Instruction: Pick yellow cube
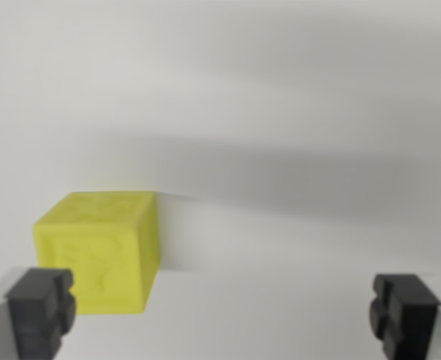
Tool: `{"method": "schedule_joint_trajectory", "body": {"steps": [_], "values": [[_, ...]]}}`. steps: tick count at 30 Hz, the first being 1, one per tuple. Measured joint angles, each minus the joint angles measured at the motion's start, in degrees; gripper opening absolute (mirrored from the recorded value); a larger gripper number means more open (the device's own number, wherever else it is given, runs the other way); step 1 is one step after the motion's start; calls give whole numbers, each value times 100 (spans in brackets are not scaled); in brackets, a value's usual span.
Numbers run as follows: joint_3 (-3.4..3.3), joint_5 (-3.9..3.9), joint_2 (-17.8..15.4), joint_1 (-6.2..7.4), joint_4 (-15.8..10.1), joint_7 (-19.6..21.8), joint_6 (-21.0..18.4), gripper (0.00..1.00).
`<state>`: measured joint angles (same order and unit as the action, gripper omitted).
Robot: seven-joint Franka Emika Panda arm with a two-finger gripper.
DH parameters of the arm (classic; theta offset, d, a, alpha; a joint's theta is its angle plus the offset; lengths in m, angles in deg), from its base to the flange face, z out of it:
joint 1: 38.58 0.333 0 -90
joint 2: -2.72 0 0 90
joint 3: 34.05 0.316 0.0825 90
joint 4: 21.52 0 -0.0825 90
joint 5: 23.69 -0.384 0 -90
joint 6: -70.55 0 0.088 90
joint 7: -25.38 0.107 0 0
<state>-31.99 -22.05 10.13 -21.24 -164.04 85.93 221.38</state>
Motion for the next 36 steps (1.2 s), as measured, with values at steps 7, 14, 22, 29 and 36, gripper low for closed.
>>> {"method": "schedule_joint_trajectory", "body": {"steps": [7, 14, 22, 29, 36], "values": [[0, 10, 195, 215, -93, 156, 266, 100], [0, 20, 413, 434, -155, 316, 529, 100], [0, 34, 692, 689, -193, 504, 822, 100], [0, 46, 944, 911, -201, 665, 1059, 100], [-5, 46, 1004, 970, -206, 691, 1119, 100]]}}
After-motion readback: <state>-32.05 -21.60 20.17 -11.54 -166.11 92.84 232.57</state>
